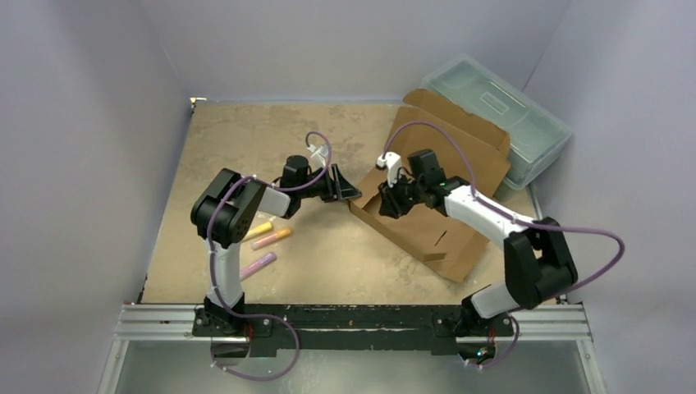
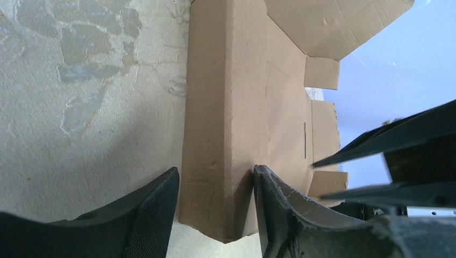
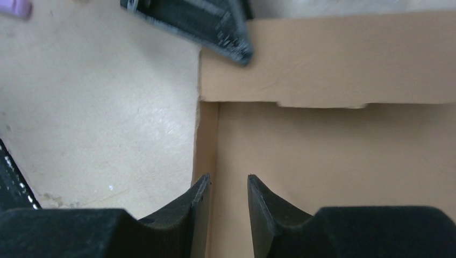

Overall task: Fold the paper box
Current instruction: Fold the paper box at the center of the board.

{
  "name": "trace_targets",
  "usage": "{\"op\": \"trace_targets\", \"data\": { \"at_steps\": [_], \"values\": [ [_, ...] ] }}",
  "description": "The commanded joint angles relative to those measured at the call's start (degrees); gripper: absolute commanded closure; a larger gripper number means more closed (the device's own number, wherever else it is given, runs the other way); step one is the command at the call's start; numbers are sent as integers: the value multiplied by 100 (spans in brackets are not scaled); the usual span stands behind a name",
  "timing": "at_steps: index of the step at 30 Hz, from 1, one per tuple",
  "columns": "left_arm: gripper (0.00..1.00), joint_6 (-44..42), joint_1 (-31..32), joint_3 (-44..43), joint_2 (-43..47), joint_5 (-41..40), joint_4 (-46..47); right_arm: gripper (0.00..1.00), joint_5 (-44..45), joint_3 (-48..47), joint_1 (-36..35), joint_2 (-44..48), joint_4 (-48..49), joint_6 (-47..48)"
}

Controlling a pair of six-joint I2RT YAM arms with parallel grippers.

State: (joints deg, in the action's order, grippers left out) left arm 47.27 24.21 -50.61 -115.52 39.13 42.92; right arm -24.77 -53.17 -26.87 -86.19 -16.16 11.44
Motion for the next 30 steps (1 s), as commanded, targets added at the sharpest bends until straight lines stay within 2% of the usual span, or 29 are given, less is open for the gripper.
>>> {"op": "trace_targets", "data": {
  "at_steps": [1, 6, 8, 12, 17, 21, 25, 30],
  "values": [
    [49, -279, 27, -88, 140, -135, -244, 66, -587, -357, 605, 703, -48, 236],
    [49, -275, 31, -101, 123, -121, -257, 65, -545, -479, 1089, 1068, -95, 336],
    [49, -288, 31, -99, 123, -113, -266, 56, -648, -651, 1472, 1211, -105, 386],
    [49, -305, 31, -115, 150, -107, -309, 36, -1446, -1254, 2465, 1121, -325, 664],
    [49, -270, 31, -113, 144, -88, -257, 32, -1871, -1912, 2880, 514, -1069, 1380],
    [49, -243, 31, -109, 153, -71, -222, 31, -1336, -2383, 2995, 457, -911, 1288],
    [49, -229, 31, -108, 91, -51, -203, 18, -1265, -3104, 3559, 392, -692, 944],
    [49, -154, 27, -108, 49, -21, -78, 14, -1506, -4115, 4287, -248, -1186, 984]
  ]
}}
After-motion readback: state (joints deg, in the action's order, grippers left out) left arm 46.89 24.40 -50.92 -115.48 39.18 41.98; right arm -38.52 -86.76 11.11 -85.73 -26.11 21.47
